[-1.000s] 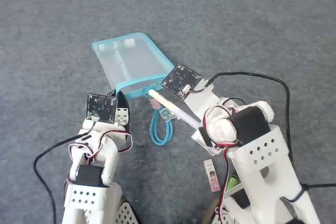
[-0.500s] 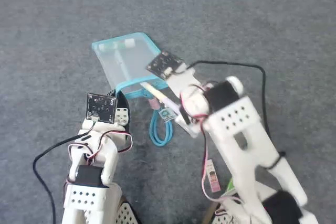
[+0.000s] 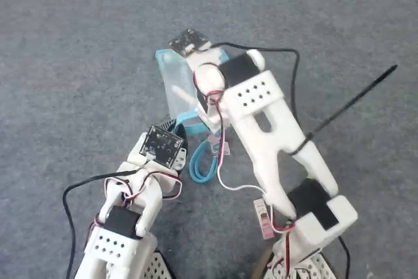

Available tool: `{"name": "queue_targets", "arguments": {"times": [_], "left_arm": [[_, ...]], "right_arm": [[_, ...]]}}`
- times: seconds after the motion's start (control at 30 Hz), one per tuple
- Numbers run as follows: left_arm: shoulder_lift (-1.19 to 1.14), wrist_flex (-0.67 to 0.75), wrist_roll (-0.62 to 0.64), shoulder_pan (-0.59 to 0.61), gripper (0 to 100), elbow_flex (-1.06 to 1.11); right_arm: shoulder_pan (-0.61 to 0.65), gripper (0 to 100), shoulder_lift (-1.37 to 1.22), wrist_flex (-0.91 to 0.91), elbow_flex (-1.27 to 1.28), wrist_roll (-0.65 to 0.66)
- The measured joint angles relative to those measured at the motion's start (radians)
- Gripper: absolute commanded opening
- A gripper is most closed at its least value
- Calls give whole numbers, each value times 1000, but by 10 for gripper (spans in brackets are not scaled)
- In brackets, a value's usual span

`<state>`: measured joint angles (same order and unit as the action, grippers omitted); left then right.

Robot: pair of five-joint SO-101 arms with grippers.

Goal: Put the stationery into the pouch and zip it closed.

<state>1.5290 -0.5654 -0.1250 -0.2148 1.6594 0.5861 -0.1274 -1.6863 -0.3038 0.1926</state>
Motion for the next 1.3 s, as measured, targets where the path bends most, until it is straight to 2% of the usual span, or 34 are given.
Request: {"name": "queue_targets", "arguments": {"times": [0.1,0.23,0.47,0.53,0.63,0.73,0.8,0.87,1.0,1.07,1.3], "left_arm": [[0,0,-2,18,12,0],[0,25,-3,124,12,2],[0,34,169,353,12,-2],[0,34,180,376,12,-2],[0,-2,118,279,12,-3],[0,-68,-26,86,12,-3],[0,-71,-26,49,12,-3],[0,-49,21,120,12,-3],[-2,23,124,350,12,-3],[-2,32,158,416,12,-8],[-2,34,176,448,12,-25]], "right_arm": [[-2,249,-3,-34,-57,0],[-26,234,28,-58,-68,0],[-144,235,221,-61,12,0],[-170,235,275,-41,98,0],[-203,235,353,49,279,6],[-233,235,433,164,496,28],[-233,235,486,232,643,55],[-229,235,537,276,769,78],[-230,234,606,298,950,103],[-229,234,635,298,1005,103],[-230,234,733,259,1120,149]]}}
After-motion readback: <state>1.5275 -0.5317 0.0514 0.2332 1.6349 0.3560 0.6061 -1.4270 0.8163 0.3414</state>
